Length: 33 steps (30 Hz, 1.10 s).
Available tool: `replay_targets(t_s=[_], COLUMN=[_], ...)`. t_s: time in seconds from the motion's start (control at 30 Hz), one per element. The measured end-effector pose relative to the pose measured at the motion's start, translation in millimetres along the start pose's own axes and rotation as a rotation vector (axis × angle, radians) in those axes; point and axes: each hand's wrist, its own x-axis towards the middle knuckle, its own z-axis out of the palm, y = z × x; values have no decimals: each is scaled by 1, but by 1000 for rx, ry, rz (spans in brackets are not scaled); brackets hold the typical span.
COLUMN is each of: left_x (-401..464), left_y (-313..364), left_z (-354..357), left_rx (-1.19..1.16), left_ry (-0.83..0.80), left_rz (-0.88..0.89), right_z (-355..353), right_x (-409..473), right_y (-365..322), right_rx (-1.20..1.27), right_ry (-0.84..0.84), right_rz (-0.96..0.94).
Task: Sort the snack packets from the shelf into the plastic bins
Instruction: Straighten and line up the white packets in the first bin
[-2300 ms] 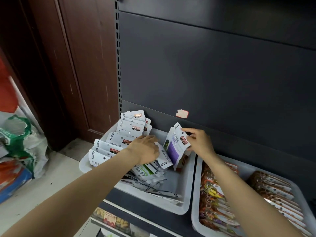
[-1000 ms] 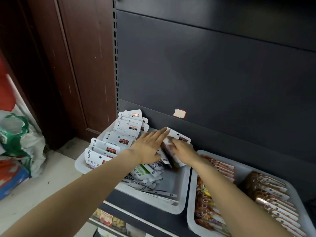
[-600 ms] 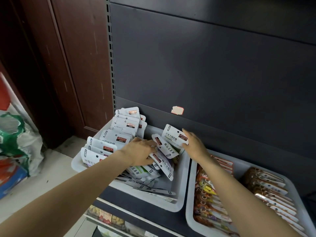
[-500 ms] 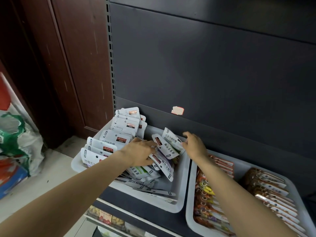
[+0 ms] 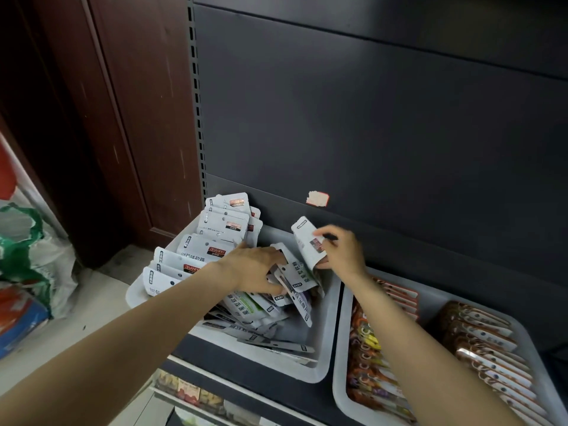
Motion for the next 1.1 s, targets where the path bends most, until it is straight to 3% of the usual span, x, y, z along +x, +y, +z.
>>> replay_targets(t_s=[0.1,0.2,0.3,0.4,0.5,0.6,0.73,0.97,1.1], left_x=[-1,-1,11,23,24,15,-3,-4,10], left_y=[2,2,6,15,10,-7,-19,-27,-23], left_z=[0,1,1,3,5,8,-8,-31,-35], left_rx=[34,-32,-26,157,368,490,446,443,312], left_ry=[-72,-73,-31,60,124,88,28,175,288], left_rz=[-11,-31,-80,-127,0,126,52,-122,-237], right_z=[7,3,-9,-18,-25,-28,-13,18,18], right_x=[-4,2,9,11,8,6,3,7,10], right_y=[-7,-9,-10,-7,-8,-14,-20,-25,-23], right_rx=[70,-111,-410,-556,-729,-832,-1033,-1085,-932], right_ry=[-168,-251,-209,-101,-77,-80,-12,55,-2], right_rz=[77,20,-117,-190,-273,-355,-329,-292,-257])
